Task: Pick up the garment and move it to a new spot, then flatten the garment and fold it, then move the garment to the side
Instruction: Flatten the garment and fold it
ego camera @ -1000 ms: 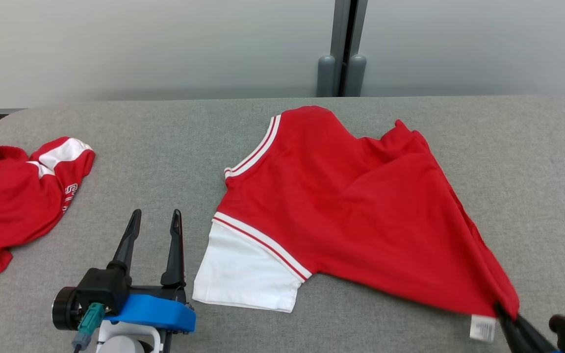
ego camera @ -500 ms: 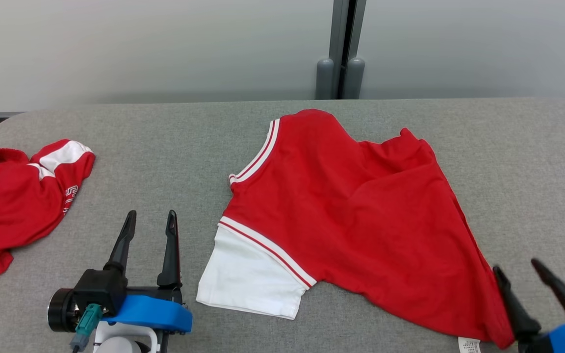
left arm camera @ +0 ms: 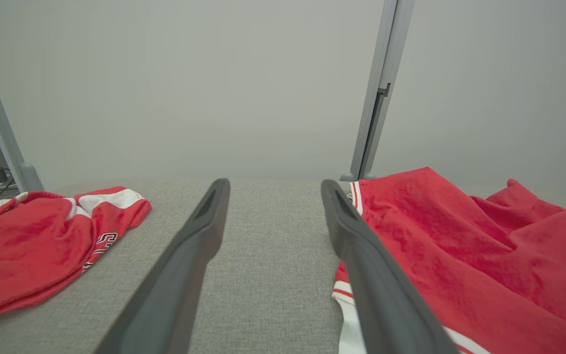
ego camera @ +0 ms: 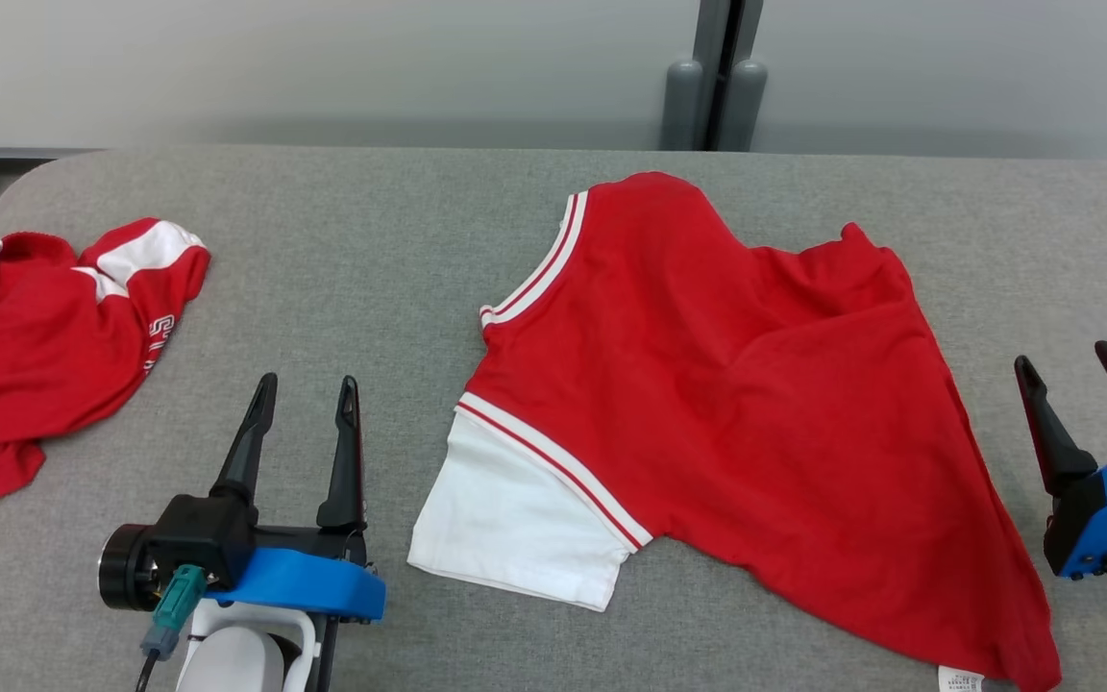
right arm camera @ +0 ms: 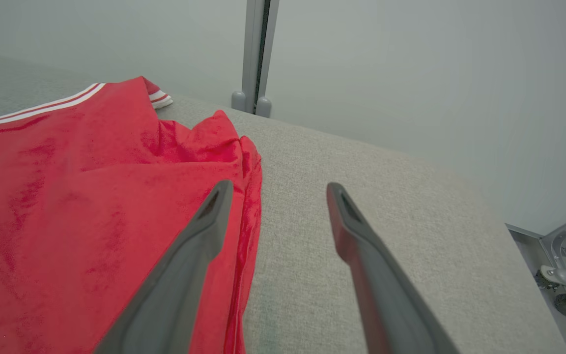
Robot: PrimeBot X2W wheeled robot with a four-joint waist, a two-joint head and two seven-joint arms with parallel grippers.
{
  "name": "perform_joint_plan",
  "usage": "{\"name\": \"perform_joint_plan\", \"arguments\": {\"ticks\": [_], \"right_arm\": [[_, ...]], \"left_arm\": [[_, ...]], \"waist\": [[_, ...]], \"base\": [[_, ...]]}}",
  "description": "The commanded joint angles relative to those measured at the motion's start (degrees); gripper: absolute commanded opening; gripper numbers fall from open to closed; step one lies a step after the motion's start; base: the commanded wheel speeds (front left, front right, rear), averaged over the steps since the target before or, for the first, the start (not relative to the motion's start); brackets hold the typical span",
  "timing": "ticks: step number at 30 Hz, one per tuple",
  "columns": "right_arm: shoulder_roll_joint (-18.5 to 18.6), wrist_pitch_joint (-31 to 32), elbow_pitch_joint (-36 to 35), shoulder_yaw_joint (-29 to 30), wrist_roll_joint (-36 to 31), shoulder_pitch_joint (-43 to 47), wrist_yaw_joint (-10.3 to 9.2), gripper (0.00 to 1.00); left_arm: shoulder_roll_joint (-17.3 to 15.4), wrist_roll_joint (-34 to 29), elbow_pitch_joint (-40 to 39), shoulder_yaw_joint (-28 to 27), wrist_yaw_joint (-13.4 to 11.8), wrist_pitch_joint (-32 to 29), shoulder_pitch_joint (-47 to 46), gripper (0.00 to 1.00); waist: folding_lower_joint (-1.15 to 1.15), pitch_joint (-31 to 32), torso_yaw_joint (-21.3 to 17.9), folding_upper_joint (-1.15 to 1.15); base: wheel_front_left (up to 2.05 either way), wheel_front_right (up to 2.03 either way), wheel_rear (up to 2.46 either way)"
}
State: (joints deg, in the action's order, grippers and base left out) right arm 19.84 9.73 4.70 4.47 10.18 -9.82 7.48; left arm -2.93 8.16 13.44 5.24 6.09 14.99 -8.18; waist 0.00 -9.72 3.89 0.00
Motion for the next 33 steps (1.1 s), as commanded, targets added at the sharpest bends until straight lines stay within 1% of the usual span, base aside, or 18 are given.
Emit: {"name": "perform_joint_plan", "arguments": {"ticks": [1, 6, 10, 18, 21, 22, 23, 24, 25, 28, 33], "right_arm": [[0.59, -0.53, 1.75, -0.15, -0.18, -1.70, 0.03, 1.00], [1.42, -1.83, 10.52, -0.71, -0.52, -4.71, 0.03, 1.00], [0.90, -2.89, 16.98, -1.02, -0.99, -6.33, 0.02, 1.00], [1.06, -4.26, 28.88, -5.30, -0.35, -9.66, 0.03, 1.00], [0.63, -4.13, 31.91, -7.77, 1.15, -10.40, 0.05, 1.00], [0.54, -3.68, 32.67, -8.50, 1.61, -10.64, 0.10, 0.98], [0.57, -3.37, 33.36, -9.29, 2.22, -10.85, 0.10, 0.47], [0.62, -2.94, 33.98, -9.89, 2.89, -11.09, 0.10, 0.30], [0.79, -2.42, 34.50, -10.36, 3.67, -11.33, 0.09, 0.00], [2.30, -1.91, 35.11, -11.11, 5.32, -12.74, 0.00, 0.00], [4.31, -3.69, 34.68, -9.88, 6.52, -17.82, 0.01, 0.00]], "left_arm": [[0.08, 0.11, -0.14, 0.33, 0.10, 0.29, -1.09, 1.00], [0.07, 0.48, -0.18, 0.84, -0.38, 0.29, -1.98, 1.00], [0.08, 0.81, -0.17, 1.15, -0.48, 0.29, -2.60, 1.00], [0.06, 0.84, 0.16, 1.10, -0.48, 0.29, -3.11, 1.00], [0.07, 0.73, 0.38, 0.87, -0.36, 0.29, -3.29, 1.00], [0.08, 0.71, 0.38, 0.85, -0.39, 0.29, -3.35, 1.00], [0.08, 0.74, 0.37, 0.84, -0.48, 0.29, -3.35, 1.00], [0.07, 0.78, 0.35, 0.87, -0.60, 0.29, -3.33, 1.00], [0.08, 0.83, 0.35, 0.94, -0.55, 0.29, -3.29, 1.00], [0.07, 1.05, 0.51, 1.06, -0.63, 0.29, -3.29, 1.00], [0.07, 1.33, 0.51, 1.45, -0.66, 0.29, -3.51, 1.00]], "waist": [[0.00, -1.06, 1.10, 0.00], [0.00, -2.34, 2.40, 0.00], [0.00, -3.08, 3.23, 0.00], [0.00, -3.97, 4.01, 0.00], [0.00, -3.94, 4.08, 0.00], [0.00, -3.90, 4.05, 0.00], [0.00, -3.86, 4.00, 0.00], [0.00, -3.79, 3.95, 0.00], [0.00, -3.72, 3.88, 0.00], [0.00, -3.51, 3.73, 0.00], [0.00, -3.44, 3.75, 0.00]], "base": [[0.00, 0.00, 0.00], [0.00, 0.00, 0.00], [0.00, 0.00, 0.00], [0.00, 0.00, 0.00], [0.00, 0.00, 0.00], [0.00, 0.00, 0.00], [0.00, 0.00, 0.00], [0.00, 0.00, 0.00], [0.00, 0.00, 0.00], [0.00, 0.00, 0.00], [0.00, 0.00, 0.00]]}}
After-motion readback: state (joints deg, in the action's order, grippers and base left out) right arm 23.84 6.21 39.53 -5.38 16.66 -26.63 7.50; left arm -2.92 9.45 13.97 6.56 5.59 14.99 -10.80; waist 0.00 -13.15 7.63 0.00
